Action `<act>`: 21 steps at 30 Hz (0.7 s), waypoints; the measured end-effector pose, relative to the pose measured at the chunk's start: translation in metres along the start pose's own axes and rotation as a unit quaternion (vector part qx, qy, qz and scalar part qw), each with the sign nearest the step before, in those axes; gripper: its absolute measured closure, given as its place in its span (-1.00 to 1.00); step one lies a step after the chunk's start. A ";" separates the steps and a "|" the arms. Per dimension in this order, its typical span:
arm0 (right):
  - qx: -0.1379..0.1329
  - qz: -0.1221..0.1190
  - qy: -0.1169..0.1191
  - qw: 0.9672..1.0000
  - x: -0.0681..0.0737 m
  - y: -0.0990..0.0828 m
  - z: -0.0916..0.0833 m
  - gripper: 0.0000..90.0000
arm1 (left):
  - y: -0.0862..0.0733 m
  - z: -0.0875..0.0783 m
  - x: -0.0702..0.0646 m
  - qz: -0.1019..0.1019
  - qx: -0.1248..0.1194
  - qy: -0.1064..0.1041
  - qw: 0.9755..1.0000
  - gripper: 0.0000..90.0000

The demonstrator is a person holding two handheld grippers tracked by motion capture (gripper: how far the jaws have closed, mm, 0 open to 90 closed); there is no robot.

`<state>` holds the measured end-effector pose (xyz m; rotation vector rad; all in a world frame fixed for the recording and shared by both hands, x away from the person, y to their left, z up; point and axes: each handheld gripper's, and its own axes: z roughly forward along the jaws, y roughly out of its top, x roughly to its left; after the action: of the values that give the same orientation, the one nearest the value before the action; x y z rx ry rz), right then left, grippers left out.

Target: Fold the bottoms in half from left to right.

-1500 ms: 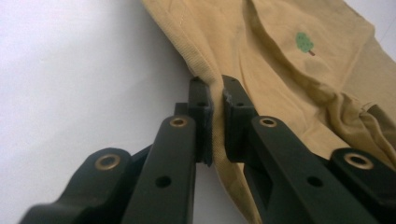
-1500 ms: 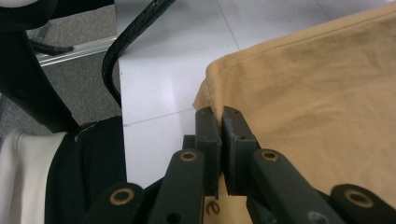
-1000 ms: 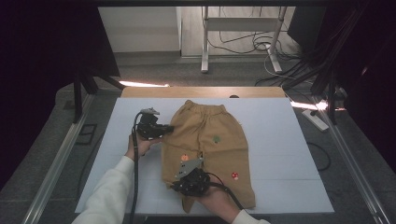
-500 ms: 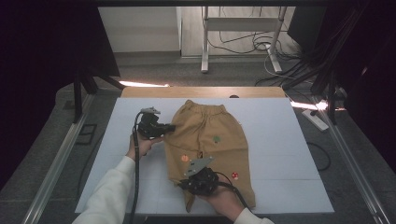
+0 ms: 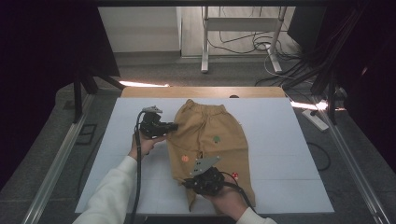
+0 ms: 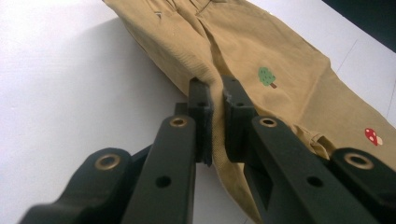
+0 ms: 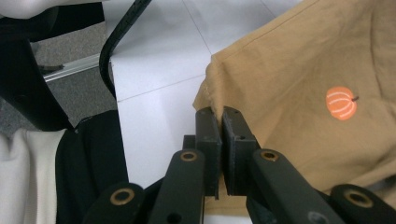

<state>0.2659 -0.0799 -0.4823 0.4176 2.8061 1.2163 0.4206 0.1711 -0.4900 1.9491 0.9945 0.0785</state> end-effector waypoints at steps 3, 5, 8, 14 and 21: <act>-0.002 0.004 -0.002 1.000 -0.001 -0.002 -0.003 0.92 | 0.000 0.000 0.000 -0.001 -0.001 -0.001 1.000 0.86; -0.006 0.007 -0.004 1.000 -0.002 -0.003 -0.007 0.92 | 0.001 0.001 0.000 -0.001 -0.003 -0.001 1.000 0.86; -0.010 0.008 -0.007 1.000 -0.002 -0.004 -0.011 0.92 | 0.002 0.002 -0.001 -0.002 -0.008 -0.004 1.000 0.86; -0.017 0.007 -0.014 1.000 -0.002 -0.004 -0.021 0.92 | 0.006 0.003 -0.006 0.005 -0.010 -0.004 1.000 0.86; -0.016 0.012 -0.014 1.000 -0.004 -0.006 -0.024 0.92 | 0.008 0.007 -0.006 0.006 -0.006 -0.004 1.000 0.86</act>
<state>0.2647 -0.1018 -0.4703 0.4629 2.7619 1.2487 0.4238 0.1601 -0.4862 1.9433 0.9751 0.0822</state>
